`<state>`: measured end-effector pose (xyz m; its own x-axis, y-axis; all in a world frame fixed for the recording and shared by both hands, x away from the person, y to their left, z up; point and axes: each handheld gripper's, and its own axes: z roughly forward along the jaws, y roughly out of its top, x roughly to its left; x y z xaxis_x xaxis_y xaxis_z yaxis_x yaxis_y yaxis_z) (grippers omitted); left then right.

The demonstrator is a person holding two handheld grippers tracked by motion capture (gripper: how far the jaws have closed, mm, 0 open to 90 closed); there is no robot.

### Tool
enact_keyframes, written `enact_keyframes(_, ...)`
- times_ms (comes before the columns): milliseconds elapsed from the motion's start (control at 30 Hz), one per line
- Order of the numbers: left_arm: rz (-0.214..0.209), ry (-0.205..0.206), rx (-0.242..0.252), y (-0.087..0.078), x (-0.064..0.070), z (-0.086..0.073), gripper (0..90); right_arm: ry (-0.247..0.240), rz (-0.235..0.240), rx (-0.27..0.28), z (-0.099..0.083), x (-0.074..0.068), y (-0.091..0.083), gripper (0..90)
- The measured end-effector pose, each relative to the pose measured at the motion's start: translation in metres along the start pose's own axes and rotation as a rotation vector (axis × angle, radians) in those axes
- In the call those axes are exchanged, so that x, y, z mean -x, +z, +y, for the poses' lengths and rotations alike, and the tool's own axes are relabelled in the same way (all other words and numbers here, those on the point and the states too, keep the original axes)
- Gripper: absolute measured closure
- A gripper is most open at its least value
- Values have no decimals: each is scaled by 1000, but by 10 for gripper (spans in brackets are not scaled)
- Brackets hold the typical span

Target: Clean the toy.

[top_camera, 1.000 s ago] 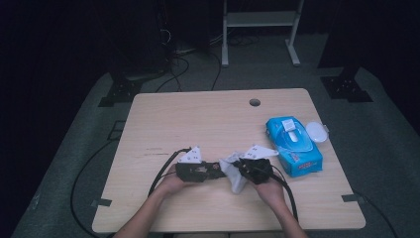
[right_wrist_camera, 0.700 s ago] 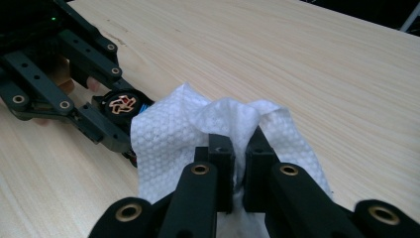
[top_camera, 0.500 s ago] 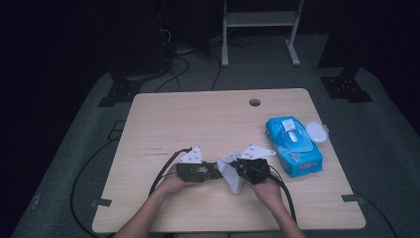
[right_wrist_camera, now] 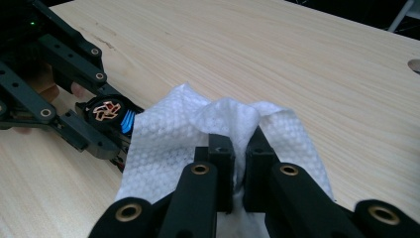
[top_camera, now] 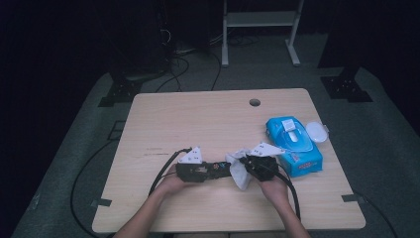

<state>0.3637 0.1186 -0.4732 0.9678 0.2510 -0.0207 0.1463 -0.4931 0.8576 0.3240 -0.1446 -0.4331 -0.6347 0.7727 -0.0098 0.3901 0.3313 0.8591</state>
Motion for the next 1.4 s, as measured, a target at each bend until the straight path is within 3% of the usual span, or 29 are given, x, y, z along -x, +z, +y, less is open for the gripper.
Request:
enact_keyframes(200,-4,-9,0,-1,0,-1,677,-42,43,4,4,-17,10,850)
enact_keyframes(333,-1,3,-6,-1,0,0,678,-48,9,-6,2,-8,5,850)
enact_keyframes(433,-2,0,-7,-1,0,-1,678,-2,-32,0,-2,8,-2,850)
enact_keyframes(533,-1,0,-13,-1,0,-1,679,57,-39,11,-5,21,-5,849)
enact_keyframes(667,0,13,-55,3,0,-3,680,54,-30,18,-4,17,-3,849)
enact_keyframes(767,2,16,-53,3,0,-3,686,14,-21,15,-4,10,0,848)
enact_keyframes(867,-5,8,-40,2,0,-2,695,31,-24,9,-5,15,-3,848)
enact_keyframes(967,1,26,-50,2,2,0,700,27,-34,5,-5,15,-3,848)
enact_keyframes(1100,3,34,-57,2,3,1,702,8,-13,4,-2,4,1,848)
enact_keyframes(1167,1,30,-54,2,3,1,703,-25,10,7,1,-7,6,849)
enact_keyframes(1333,-1,39,-60,1,3,1,705,-64,122,21,12,-36,19,848)
enact_keyframes(1400,3,41,-63,0,3,1,707,-88,146,12,14,-44,21,848)
